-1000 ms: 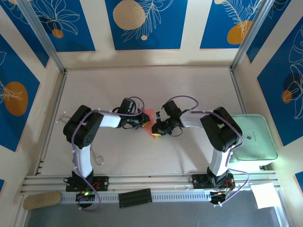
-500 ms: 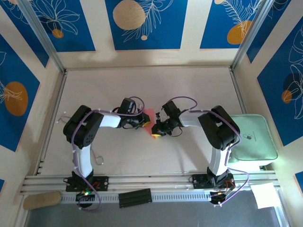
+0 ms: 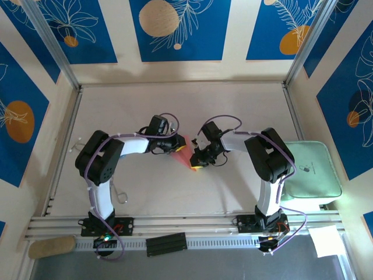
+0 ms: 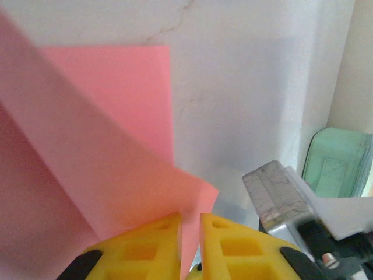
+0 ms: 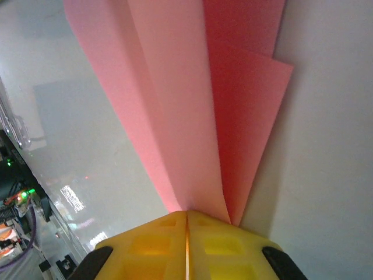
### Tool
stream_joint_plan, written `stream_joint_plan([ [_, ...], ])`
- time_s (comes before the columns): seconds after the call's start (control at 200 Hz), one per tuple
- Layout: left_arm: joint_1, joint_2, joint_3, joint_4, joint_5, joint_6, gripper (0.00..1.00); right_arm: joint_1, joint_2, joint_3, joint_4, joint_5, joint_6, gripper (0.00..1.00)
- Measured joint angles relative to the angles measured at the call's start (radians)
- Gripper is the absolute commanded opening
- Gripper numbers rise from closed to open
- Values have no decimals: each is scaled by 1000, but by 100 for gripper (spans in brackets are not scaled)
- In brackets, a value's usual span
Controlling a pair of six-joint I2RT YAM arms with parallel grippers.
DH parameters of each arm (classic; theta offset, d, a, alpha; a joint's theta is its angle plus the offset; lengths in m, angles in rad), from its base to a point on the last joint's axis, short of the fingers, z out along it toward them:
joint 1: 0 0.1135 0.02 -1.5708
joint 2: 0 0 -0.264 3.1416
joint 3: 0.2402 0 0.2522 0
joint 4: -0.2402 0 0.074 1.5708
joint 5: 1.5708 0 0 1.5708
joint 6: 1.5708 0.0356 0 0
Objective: Fold a paper plane with a square sheet of paper (pick it up from the middle)
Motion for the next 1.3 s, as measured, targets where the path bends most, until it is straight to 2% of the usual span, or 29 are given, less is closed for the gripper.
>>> stream_joint_plan([
  [0.42, 0, 60, 21, -23, -5, 22, 15, -8, 1, 0, -18, -13, -27, 12],
  [0.86, 0, 70, 35, -48, -19, 22, 15, -7, -157, -94, 58, 46, 193, 12],
  [1.301, 0, 70, 35, -48, -22, 21, 15, 11, -146, -115, 71, 52, 226, 12],
])
